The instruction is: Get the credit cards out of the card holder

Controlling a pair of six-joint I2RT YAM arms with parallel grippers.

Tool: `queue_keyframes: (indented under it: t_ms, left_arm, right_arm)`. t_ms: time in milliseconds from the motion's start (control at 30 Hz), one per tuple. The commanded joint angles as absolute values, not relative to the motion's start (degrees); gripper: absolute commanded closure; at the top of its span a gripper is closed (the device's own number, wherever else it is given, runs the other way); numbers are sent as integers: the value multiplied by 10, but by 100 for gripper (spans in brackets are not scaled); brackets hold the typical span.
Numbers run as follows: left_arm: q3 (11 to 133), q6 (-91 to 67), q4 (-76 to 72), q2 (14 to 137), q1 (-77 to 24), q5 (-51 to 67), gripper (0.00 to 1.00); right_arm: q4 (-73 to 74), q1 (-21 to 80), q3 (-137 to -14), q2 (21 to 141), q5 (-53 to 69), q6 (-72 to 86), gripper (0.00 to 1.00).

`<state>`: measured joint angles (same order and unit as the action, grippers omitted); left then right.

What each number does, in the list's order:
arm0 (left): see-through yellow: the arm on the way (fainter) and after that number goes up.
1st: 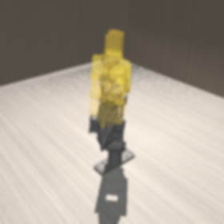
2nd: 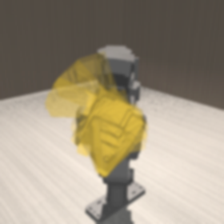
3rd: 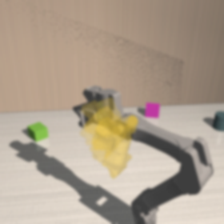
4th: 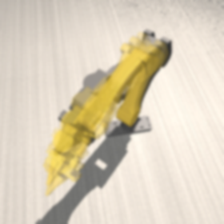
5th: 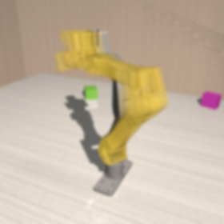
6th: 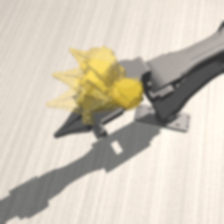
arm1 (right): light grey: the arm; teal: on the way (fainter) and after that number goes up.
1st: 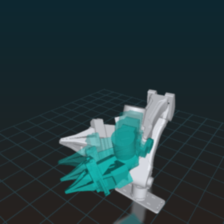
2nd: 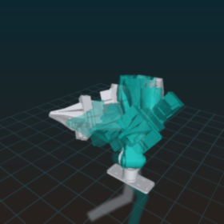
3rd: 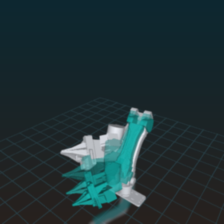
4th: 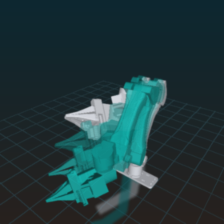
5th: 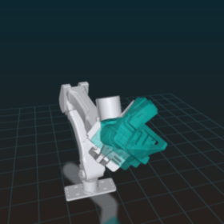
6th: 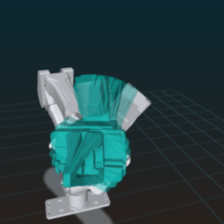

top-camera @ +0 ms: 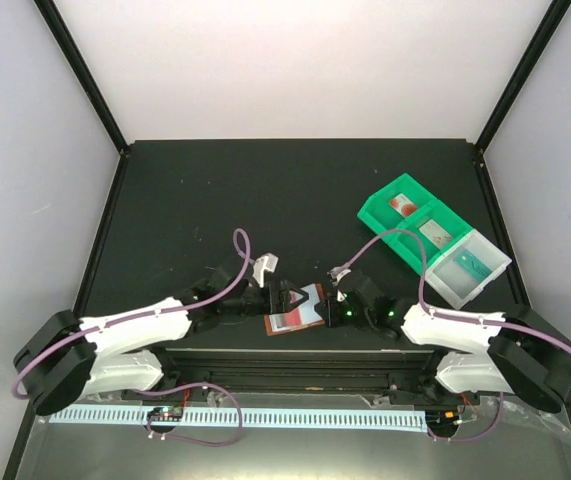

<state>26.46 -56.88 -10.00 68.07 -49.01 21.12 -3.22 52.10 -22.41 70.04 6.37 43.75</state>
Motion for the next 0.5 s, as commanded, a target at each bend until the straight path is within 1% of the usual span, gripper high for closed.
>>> queue_keyframes:
  t_ms: [0,133,267,333,400,467]
  left_arm:
    - [264,-535,33,620,-480,137,7]
    - [243,-537,58,593,-476,125,14]
    - [234,-536,67,593,-472,125,21]
    - [232,-536,79,589,-463,128,27]
    - [218,-541,67,577,-449,144,32]
    - [199,-548,42,562,-436,164,34]
  right_arm:
    - [-14,524,-243,720,23,420,83]
    - [-19,525,-247,748,30,415,83]
    - [-39,525,-242,775,59,424,85]
    - [-47,525,-238,780,68,431,85]
    - [-49,526,-236,785,76,434,85]
    - [-50,528,-236,789,83,435,85]
